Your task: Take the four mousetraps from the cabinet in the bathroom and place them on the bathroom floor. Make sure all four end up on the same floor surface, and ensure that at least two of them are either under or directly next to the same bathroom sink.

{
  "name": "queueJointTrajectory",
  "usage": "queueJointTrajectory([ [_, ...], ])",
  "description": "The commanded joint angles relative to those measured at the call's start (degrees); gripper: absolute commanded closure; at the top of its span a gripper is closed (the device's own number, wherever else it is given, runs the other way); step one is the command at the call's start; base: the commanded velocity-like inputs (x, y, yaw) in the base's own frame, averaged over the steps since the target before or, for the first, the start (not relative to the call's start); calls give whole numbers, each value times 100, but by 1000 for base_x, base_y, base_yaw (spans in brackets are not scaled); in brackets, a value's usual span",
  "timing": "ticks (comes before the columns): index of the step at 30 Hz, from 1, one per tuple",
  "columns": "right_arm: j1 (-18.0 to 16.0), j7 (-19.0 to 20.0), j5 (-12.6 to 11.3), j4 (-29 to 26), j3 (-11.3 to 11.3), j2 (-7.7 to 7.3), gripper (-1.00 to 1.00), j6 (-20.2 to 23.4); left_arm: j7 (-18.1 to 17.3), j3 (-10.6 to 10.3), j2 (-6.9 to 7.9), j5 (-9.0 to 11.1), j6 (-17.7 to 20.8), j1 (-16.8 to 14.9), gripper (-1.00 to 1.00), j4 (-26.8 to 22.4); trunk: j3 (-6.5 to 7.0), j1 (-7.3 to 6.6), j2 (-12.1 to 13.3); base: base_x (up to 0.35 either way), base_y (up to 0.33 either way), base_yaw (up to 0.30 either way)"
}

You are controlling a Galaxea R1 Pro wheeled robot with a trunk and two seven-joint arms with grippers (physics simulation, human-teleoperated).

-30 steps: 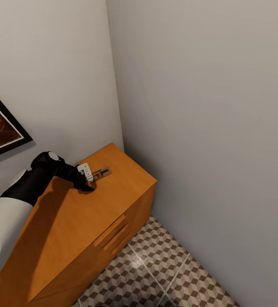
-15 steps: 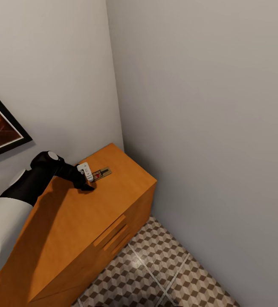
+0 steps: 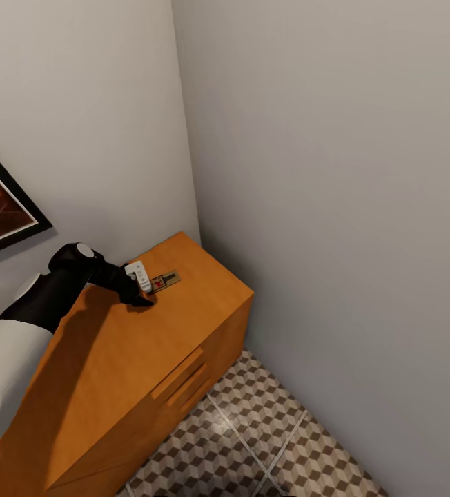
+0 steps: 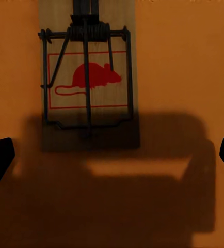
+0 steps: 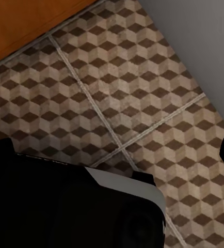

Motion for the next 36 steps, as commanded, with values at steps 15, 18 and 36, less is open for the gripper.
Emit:
queueJointTrajectory([
  [15, -4, -26, -39, 6, 52, 2, -100, -18, -26, -1, -3, -17, 69, -5, -100, -18, -16, 3, -9, 0, 0, 0],
  [18, -4, -26, -39, 6, 52, 2, -100, -18, -26, 2, -3, -17, 69, -5, -100, -32, -31, 3, -9, 0, 0, 0],
  [36, -4, -26, -39, 5, 52, 9, -100, -21, -26, 6, -3, -25, 78, -5, -100, -178, -164, 3, -9, 0, 0, 0],
])
